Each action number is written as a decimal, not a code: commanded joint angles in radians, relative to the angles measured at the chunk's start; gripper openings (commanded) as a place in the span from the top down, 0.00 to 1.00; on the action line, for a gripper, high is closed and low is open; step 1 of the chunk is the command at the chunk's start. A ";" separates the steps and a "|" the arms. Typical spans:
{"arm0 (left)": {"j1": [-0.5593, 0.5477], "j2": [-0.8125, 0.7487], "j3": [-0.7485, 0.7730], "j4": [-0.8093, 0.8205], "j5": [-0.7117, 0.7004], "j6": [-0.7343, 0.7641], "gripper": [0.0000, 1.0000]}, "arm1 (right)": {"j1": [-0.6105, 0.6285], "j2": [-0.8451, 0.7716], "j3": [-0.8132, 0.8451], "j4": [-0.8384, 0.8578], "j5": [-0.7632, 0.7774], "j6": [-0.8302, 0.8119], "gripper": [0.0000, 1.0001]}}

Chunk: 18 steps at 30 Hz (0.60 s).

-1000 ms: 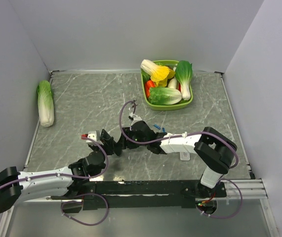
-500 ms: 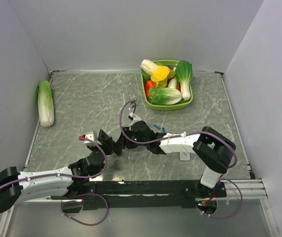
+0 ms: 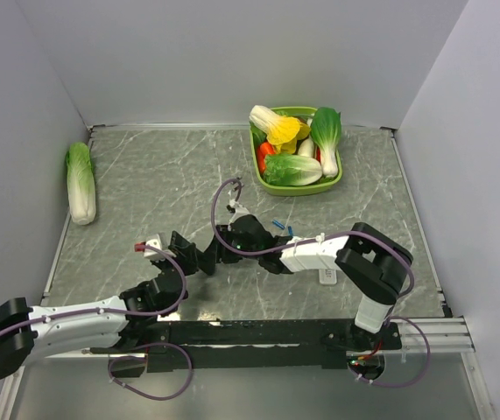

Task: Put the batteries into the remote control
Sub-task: Remove the battery cover from the remote control.

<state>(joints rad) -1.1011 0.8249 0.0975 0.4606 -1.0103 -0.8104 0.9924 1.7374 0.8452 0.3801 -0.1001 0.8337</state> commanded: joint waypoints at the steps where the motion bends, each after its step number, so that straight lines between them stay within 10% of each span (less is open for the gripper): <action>1: -0.008 -0.021 -0.007 -0.036 0.007 -0.046 0.99 | 0.014 0.060 -0.018 -0.027 0.014 -0.007 0.57; 18: -0.006 -0.039 0.005 -0.128 -0.051 -0.104 0.98 | 0.054 0.119 0.207 -0.547 0.139 -0.185 0.90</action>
<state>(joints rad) -1.1004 0.8036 0.0956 0.3908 -1.0637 -0.9051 1.0370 1.7725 1.0378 0.1162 -0.0380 0.7303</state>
